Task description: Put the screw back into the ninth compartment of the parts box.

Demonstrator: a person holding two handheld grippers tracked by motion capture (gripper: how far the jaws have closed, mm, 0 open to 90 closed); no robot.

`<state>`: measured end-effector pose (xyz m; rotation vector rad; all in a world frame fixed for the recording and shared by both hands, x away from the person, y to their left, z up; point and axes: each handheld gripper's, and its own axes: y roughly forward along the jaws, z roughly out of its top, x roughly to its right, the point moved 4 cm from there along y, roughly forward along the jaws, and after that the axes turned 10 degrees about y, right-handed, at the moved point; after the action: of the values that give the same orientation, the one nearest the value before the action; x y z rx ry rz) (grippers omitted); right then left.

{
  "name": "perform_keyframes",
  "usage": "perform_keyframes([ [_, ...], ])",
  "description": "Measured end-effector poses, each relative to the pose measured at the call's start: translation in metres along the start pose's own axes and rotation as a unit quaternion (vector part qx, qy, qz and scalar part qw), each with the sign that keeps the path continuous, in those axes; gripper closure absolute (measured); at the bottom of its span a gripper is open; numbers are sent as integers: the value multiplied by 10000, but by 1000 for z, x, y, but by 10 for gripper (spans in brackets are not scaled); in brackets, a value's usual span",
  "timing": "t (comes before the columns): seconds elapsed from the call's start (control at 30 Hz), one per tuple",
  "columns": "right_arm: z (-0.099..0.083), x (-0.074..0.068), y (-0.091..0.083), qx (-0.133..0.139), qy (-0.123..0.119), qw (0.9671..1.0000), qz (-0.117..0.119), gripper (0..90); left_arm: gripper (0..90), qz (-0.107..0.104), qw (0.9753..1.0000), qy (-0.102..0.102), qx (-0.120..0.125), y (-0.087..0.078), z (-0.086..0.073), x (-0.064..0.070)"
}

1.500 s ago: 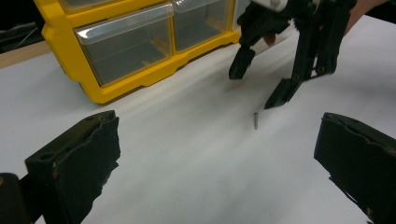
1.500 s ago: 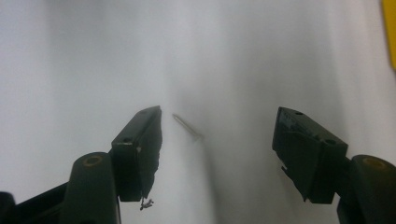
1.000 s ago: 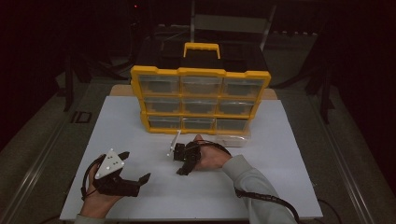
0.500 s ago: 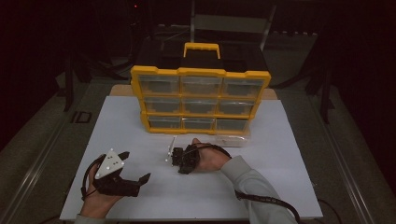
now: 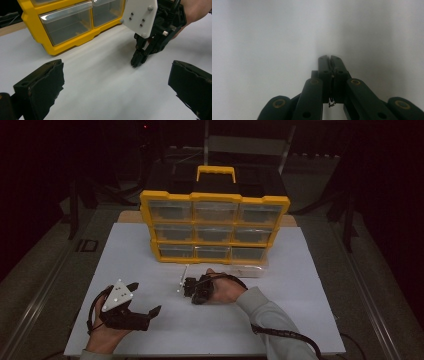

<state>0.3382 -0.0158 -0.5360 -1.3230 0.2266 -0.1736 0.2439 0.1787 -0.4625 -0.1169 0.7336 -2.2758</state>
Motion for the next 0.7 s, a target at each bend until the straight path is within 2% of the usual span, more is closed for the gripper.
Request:
perform_keyframes([
  [0.37, -4, 2, -4, -42, 49, 10000, -10, 878, 9, 1, 10000, 6, -5, 0, 0, 0],
  [0.7, -4, 6, -17, -9, 70, 10000, -65, 878, 10, -3, 10000, 6, 6, 0, 0, 0],
])
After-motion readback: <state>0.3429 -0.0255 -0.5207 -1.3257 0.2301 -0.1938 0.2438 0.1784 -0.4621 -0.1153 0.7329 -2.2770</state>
